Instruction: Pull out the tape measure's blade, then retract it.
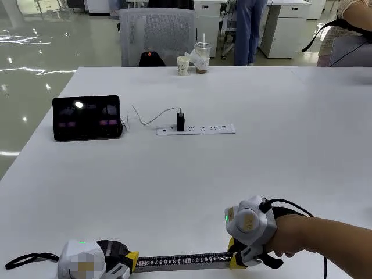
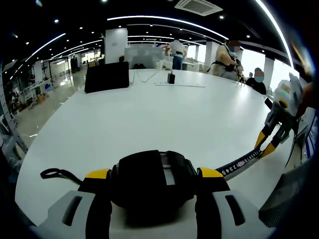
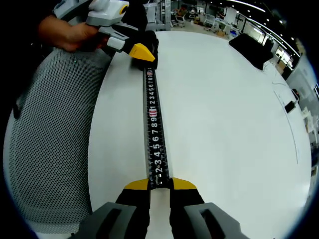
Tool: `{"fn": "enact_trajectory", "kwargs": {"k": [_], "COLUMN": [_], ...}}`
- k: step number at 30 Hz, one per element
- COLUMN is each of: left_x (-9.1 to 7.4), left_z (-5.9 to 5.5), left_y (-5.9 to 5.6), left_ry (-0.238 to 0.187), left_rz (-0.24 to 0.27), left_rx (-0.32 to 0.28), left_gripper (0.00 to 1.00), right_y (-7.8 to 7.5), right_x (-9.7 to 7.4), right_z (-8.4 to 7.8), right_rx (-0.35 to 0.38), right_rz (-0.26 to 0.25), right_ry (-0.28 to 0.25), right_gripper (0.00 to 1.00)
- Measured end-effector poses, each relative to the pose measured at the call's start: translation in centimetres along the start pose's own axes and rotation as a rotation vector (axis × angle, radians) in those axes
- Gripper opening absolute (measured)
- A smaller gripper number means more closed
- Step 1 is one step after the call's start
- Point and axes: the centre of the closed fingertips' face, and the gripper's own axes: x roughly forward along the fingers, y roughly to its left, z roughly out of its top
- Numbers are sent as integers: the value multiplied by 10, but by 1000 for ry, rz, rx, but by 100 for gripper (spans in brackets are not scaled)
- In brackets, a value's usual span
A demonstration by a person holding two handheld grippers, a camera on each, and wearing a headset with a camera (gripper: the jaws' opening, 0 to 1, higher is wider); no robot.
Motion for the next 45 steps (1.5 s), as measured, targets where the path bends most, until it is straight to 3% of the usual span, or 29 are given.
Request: {"fn": "enact_trajectory", "kwargs": {"k": [20,45], "left_x": [0,1], "left_z": [-1,0], "left_y": [-1,-1], "left_ry": [7,8], "left_rz": [-1,2], "left_rx": [-1,-3], "left_gripper": [63,63], "right_y": [1,0], "right_x": [3,6], "right_z": [5,15], "right_rx": [-4,7], "right_rz": [-11,-19], "right_ry": [22,4], "right_gripper": [11,11]}}
